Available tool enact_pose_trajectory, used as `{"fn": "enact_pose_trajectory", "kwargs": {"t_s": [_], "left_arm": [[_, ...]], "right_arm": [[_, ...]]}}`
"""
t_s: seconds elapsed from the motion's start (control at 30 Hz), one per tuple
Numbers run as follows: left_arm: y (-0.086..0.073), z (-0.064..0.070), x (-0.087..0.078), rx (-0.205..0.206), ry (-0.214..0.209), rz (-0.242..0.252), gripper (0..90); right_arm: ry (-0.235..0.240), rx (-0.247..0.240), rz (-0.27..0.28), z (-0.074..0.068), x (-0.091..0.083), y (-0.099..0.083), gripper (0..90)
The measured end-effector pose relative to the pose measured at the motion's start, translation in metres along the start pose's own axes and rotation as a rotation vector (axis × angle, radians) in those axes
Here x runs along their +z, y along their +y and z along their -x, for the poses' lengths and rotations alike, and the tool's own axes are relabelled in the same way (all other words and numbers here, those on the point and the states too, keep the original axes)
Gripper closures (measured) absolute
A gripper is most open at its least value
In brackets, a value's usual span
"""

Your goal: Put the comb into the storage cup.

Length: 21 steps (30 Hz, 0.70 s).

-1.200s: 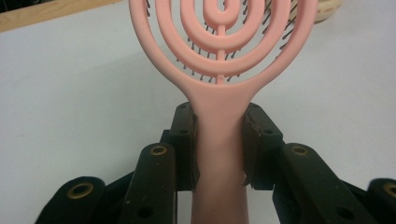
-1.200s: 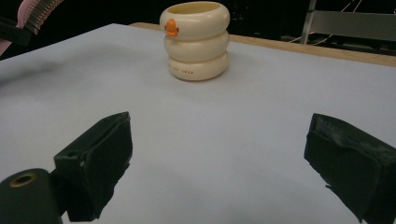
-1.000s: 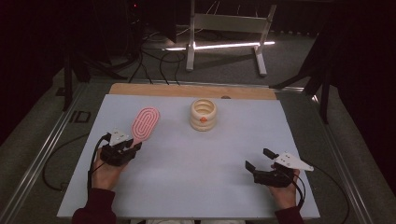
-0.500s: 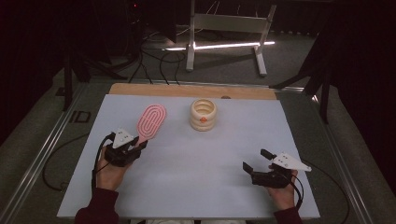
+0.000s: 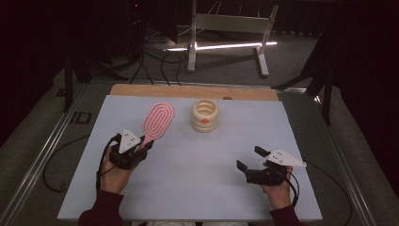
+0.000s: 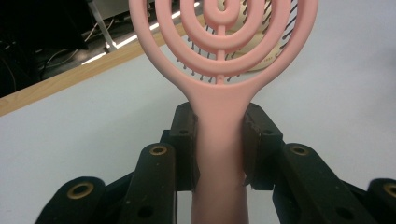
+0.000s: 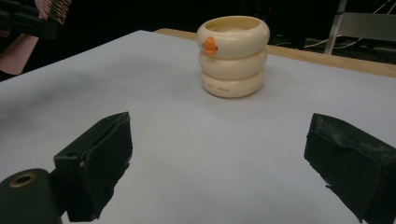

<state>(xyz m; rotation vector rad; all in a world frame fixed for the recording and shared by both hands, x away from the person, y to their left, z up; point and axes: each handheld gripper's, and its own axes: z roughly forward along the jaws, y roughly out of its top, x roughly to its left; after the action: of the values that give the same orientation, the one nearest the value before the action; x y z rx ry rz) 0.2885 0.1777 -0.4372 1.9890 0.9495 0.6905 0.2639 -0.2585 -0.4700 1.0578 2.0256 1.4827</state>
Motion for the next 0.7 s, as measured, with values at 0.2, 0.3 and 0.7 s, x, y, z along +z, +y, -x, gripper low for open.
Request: {"fn": "enact_pose_trajectory", "kwargs": {"t_s": [0.2, 0.3, 0.7], "left_arm": [[0.003, 0.006, 0.001, 0.013, -0.007, 0.006, 70.1], [0.004, 0.008, 0.002, 0.022, -0.016, 0.003, 70.1], [0.006, 0.017, 0.004, 0.038, -0.037, 0.012, 70.1]], "right_arm": [[0.033, 0.007, -0.02, -0.007, 0.012, 0.01, 7.6], [0.053, 0.006, -0.034, -0.012, 0.018, 0.016, 7.6], [0.087, -0.023, -0.069, -0.03, 0.038, 0.036, 7.6]]}}
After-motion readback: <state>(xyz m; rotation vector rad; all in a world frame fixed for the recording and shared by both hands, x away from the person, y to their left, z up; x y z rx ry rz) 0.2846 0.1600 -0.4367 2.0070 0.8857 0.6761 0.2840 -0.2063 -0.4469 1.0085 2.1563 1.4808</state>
